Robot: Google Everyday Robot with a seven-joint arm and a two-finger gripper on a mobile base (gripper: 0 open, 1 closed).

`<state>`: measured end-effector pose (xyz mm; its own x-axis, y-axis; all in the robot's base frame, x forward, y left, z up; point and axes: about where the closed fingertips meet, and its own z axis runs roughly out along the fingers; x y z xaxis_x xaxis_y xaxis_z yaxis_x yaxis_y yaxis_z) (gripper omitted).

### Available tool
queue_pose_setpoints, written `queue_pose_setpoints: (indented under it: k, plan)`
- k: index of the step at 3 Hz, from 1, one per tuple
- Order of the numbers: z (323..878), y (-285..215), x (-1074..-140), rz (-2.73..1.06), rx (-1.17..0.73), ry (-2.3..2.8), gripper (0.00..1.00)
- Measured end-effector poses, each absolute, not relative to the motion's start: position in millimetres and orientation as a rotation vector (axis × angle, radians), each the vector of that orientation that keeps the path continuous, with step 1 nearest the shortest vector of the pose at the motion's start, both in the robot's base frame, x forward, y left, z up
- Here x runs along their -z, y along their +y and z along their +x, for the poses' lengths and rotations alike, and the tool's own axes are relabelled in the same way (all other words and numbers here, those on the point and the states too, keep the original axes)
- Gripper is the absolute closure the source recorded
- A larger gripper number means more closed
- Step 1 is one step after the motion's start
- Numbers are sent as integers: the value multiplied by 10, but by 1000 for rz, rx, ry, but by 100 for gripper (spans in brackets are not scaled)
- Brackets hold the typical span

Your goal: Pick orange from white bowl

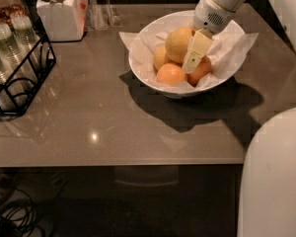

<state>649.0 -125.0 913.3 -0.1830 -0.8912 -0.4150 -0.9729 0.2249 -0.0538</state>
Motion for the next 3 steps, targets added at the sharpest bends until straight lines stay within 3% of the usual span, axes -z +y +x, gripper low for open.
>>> queue_pose_setpoints:
  k: [1, 3]
  plan:
    - [6490, -1250, -9131, -1728, -316, 2147, 19]
    - [6491, -1250, -9131, -1728, -316, 2147, 65]
